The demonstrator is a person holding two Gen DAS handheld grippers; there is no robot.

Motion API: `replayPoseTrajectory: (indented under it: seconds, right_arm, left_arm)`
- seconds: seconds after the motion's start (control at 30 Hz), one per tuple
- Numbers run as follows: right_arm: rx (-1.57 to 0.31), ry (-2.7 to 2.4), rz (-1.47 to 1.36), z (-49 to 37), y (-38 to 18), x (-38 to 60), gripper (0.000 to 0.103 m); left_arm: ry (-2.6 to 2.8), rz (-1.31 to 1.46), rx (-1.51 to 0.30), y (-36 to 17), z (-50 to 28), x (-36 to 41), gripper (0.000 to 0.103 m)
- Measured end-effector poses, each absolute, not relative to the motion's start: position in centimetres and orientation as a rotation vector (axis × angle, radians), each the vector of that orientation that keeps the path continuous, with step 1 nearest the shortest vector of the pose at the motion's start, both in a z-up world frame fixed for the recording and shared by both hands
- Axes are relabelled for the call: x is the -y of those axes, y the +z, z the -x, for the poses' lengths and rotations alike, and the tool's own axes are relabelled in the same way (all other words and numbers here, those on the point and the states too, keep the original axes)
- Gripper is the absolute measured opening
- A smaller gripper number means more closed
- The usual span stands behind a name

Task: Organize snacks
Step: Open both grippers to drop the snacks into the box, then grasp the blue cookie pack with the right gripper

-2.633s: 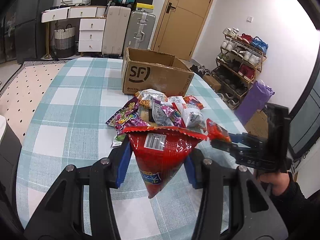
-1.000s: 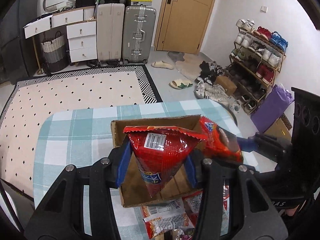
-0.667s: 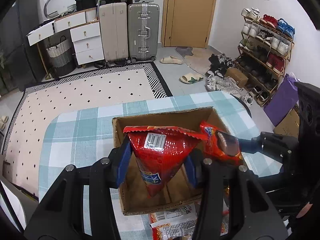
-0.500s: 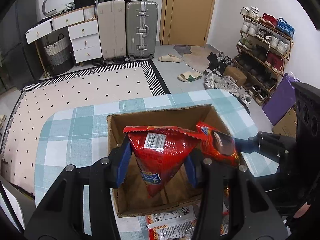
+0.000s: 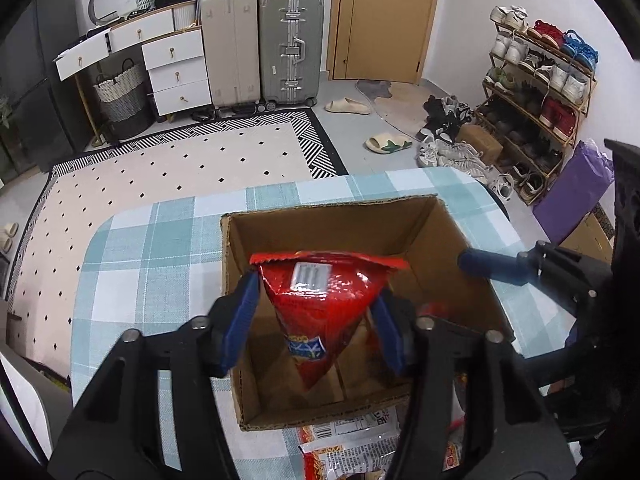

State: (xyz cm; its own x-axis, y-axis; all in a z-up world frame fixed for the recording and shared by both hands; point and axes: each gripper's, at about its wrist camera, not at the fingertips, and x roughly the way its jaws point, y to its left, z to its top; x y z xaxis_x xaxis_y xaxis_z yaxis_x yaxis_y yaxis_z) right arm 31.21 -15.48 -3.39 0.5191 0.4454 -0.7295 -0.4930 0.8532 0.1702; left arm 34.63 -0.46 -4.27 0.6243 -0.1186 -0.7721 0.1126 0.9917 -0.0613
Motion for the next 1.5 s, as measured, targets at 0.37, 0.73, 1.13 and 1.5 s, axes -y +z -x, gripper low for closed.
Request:
replayPoseTrajectory:
  seconds: [0.37,0.73,1.13,1.5]
  right_arm:
    - [-0.757,0.526,0.02,-27.3,0.3,17.7,0.082]
    - [-0.582,0.506,-0.015,-17.7,4.6,19.7,0.091]
    - [-0.438,0.525,-0.015,-7.5,6.5,18.9,0.102]
    - [-0.456,0.526,-0.053,-1.4,4.5,18.7,0.102]
  left_arm:
    - [-0.107,-0.007,-0.777,-0.5,-30.0,0.3,0.081]
    - [-0.067,-0.014,-0.613,4.8,-20.4,1.1,0.096]
    - [-0.01,-0.048,-0.498,8.2,-8.6,1.8,0.103]
    - [0.052,-0.071,-0.468,7.1,-1.3,1.1,0.103]
